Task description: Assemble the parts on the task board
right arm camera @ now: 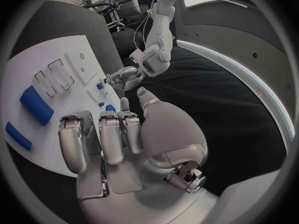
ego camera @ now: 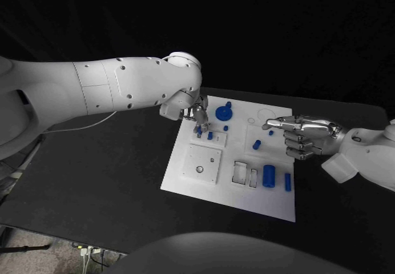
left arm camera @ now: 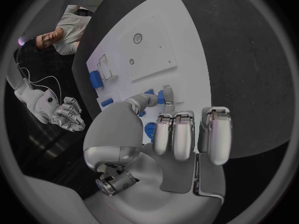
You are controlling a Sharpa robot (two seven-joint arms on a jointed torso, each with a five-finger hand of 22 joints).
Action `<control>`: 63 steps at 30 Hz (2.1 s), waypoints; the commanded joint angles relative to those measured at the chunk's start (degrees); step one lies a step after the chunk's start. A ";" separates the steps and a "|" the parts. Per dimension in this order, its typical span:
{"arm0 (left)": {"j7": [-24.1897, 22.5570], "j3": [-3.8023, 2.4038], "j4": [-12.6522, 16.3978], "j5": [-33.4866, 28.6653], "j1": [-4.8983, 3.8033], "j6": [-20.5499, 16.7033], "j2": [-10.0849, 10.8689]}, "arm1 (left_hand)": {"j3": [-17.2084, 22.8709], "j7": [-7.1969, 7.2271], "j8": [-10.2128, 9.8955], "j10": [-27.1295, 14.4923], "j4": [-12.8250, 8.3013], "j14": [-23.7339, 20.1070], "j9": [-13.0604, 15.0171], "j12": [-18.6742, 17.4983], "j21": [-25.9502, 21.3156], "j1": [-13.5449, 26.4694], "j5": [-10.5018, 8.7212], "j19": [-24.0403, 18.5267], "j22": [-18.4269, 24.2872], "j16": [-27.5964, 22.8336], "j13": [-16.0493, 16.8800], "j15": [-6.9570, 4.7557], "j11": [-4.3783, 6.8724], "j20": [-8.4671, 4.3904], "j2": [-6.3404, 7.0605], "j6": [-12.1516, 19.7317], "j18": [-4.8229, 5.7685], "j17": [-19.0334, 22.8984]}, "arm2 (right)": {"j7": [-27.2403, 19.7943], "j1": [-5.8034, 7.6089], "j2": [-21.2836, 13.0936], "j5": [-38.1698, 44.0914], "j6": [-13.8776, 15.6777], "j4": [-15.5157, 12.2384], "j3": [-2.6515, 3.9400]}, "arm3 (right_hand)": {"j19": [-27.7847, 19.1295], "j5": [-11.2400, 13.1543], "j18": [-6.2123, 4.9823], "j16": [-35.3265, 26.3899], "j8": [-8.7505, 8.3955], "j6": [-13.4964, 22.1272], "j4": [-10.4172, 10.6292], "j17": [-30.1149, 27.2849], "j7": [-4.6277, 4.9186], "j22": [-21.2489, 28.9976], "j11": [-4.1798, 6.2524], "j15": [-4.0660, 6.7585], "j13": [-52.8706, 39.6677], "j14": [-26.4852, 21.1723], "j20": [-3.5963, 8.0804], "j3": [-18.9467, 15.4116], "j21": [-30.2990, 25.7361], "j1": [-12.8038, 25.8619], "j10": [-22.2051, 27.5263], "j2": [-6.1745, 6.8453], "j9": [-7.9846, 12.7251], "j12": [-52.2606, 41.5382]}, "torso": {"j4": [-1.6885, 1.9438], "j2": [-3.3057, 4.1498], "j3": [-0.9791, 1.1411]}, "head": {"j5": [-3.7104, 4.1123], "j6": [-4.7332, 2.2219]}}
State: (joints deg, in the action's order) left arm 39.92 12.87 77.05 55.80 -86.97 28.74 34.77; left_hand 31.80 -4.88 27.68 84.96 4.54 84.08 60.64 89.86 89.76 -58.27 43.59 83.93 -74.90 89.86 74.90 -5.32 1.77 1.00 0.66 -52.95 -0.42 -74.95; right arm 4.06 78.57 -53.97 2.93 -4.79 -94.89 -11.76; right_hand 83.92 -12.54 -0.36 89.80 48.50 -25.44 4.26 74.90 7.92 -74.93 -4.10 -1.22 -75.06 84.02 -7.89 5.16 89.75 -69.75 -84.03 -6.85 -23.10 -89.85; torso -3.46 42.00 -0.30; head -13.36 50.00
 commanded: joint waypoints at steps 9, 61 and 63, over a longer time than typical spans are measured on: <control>9.44 0.06 0.60 -0.62 0.24 -0.58 0.35 | 7.55 3.53 -0.43 5.04 -7.97 5.92 0.05 0.14 0.24 -0.23 0.25 6.07 -15.10 0.14 15.10 -0.07 1.09 0.04 -0.58 -3.87 0.42 -15.05 | -0.74 -0.15 0.04 -0.34 -1.04 0.04 -0.01 | 6.08 -0.36 0.36 0.20 -0.13 -0.24 -0.28 15.10 -0.02 -15.07 0.45 0.08 -14.94 5.98 0.18 0.04 0.25 -0.55 -5.97 -0.20 0.05 -0.15 | 0.00 0.00 -0.02 | -0.11 0.00; 9.37 0.08 2.81 2.52 1.48 -3.27 1.84 | 6.47 3.29 -2.26 5.04 -7.80 5.92 -0.27 0.14 0.24 -0.81 -0.46 6.07 -15.10 0.14 15.10 0.07 0.89 0.14 -1.28 -3.72 0.42 -15.05 | -0.99 -0.51 -0.28 -0.35 -1.31 0.05 -0.01 | 6.08 -0.34 0.36 0.20 -0.12 -0.27 -0.37 15.10 -0.05 -15.07 0.50 0.12 -14.94 5.98 0.23 0.00 0.25 -0.64 -5.97 -0.22 0.15 -0.15 | -0.01 -0.01 0.00 | -0.23 0.00; 9.37 0.09 2.80 2.53 1.50 -3.23 1.84 | 6.47 3.29 -2.26 5.04 -7.80 5.92 -0.27 0.14 0.24 -0.81 -0.46 6.07 -15.10 0.14 15.10 0.07 0.89 0.14 -1.28 -3.72 0.42 -15.05 | -0.97 -0.56 -0.25 -0.35 -1.34 0.08 -0.01 | 6.08 -0.34 0.36 0.20 -0.12 -0.27 -0.37 15.10 -0.05 -15.07 0.50 0.12 -14.94 5.98 0.23 0.00 0.25 -0.64 -5.97 -0.22 0.15 -0.15 | 0.00 -0.03 -0.01 | -0.21 0.00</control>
State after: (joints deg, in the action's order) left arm 39.95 12.98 79.70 57.87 -85.49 25.84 36.65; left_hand 31.32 -4.90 25.67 84.95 4.07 84.07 60.31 89.86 89.75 -58.66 42.91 83.93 -74.90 89.86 74.90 -5.30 1.75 1.00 0.28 -52.96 -0.43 -74.91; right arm 3.62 78.09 -54.27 2.60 -4.91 -94.79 -11.76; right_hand 83.92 -12.54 -0.36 89.80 48.50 -25.44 4.27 74.92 7.92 -74.91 -4.10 -1.22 -75.06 84.02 -7.89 5.15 89.75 -69.98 -84.03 -7.08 -23.01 -89.85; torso -3.46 42.03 -0.34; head -13.55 50.00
